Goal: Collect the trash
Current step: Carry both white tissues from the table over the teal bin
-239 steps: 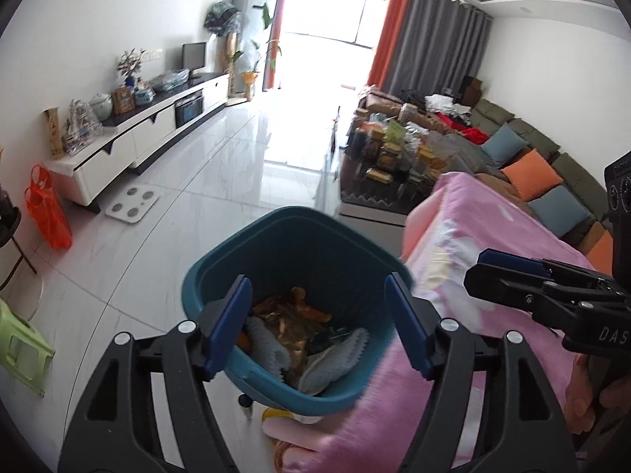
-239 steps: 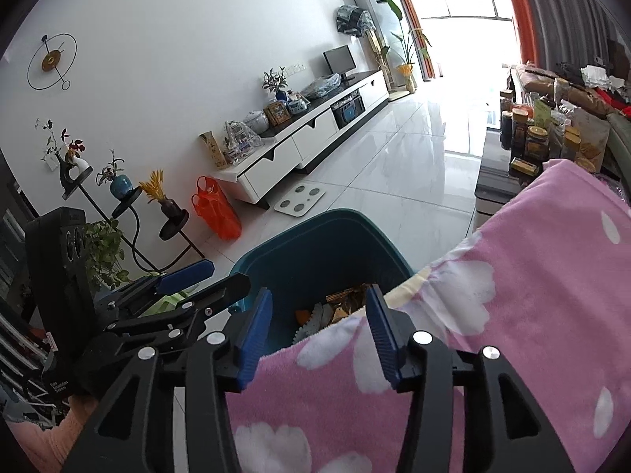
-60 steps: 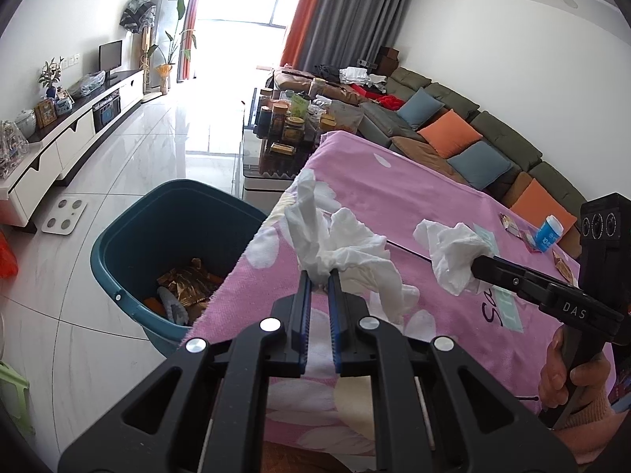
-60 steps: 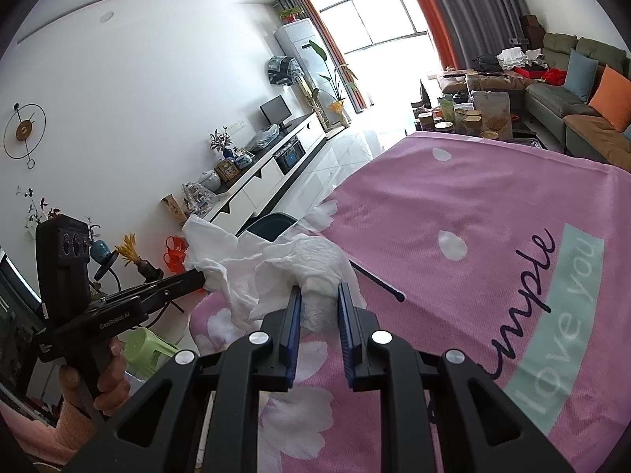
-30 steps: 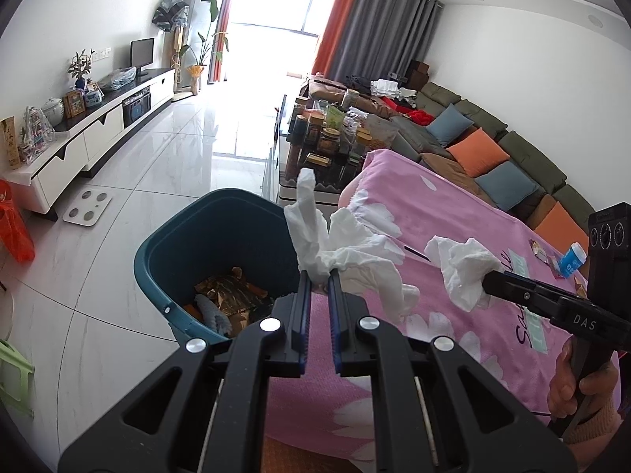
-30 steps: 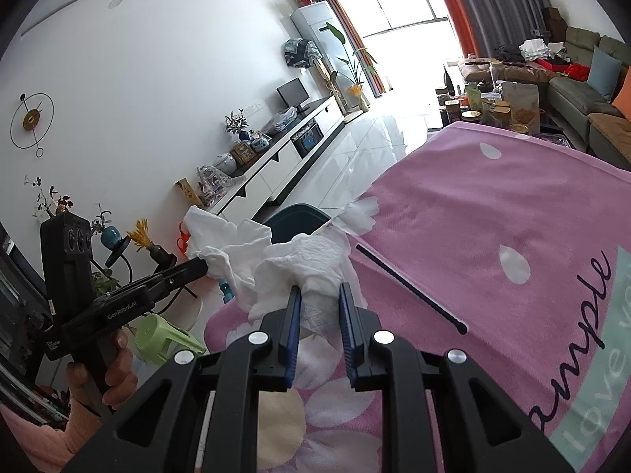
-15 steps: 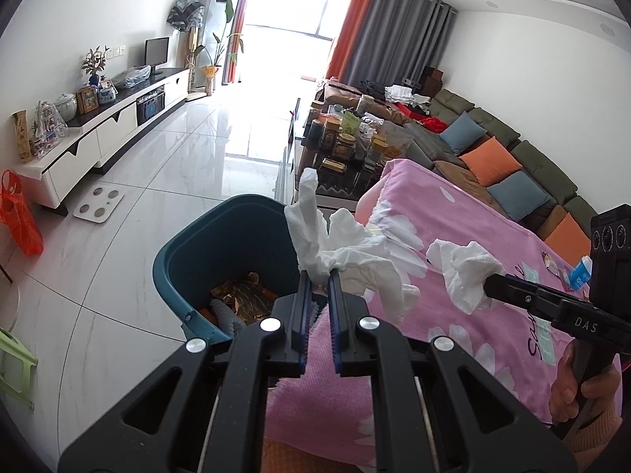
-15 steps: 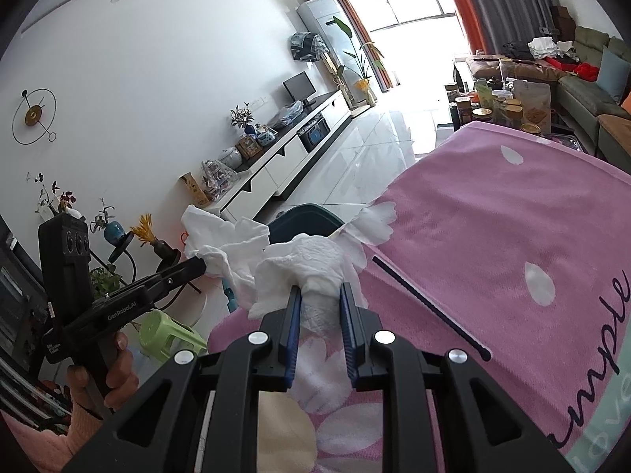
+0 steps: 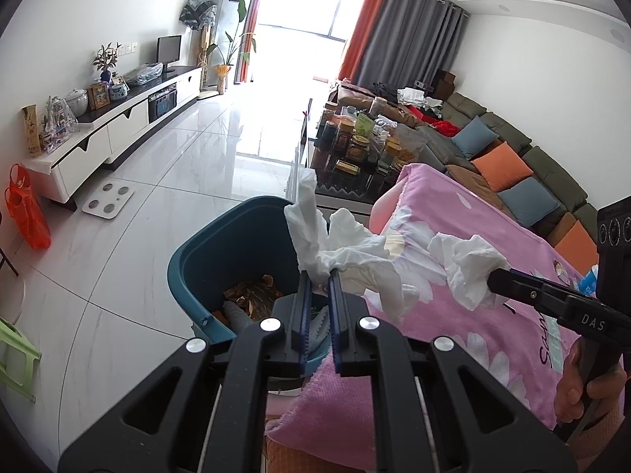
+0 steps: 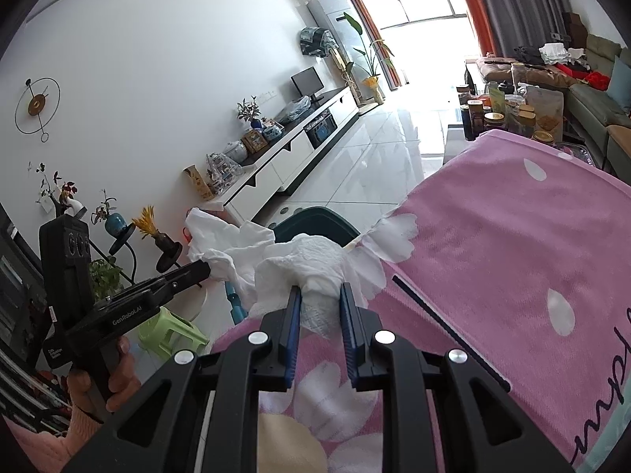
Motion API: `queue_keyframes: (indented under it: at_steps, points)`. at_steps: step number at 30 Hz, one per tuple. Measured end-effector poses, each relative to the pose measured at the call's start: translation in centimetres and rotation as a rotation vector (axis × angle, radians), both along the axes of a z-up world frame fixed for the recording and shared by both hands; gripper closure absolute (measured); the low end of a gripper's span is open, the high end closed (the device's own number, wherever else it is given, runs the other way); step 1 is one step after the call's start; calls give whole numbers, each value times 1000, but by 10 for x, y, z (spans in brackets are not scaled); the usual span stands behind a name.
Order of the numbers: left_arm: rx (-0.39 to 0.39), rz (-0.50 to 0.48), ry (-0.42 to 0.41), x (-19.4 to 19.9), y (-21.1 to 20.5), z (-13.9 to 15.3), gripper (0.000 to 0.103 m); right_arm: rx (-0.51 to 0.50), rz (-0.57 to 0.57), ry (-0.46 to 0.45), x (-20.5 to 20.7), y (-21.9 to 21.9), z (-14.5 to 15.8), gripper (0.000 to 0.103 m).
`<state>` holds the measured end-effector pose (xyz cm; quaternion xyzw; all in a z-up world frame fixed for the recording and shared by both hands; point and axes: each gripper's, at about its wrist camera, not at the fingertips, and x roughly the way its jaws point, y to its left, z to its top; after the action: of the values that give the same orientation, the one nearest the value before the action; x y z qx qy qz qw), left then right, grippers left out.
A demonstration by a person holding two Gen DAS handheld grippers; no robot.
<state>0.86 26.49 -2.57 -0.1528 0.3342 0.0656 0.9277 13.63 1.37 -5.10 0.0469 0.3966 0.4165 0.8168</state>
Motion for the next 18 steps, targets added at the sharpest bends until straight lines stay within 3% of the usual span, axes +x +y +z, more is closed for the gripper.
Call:
queue_keyframes:
  at_steps: [18]
  points:
    - [13,49,18,11,8,-6,94,-39,42,-15,7,34,3,84]
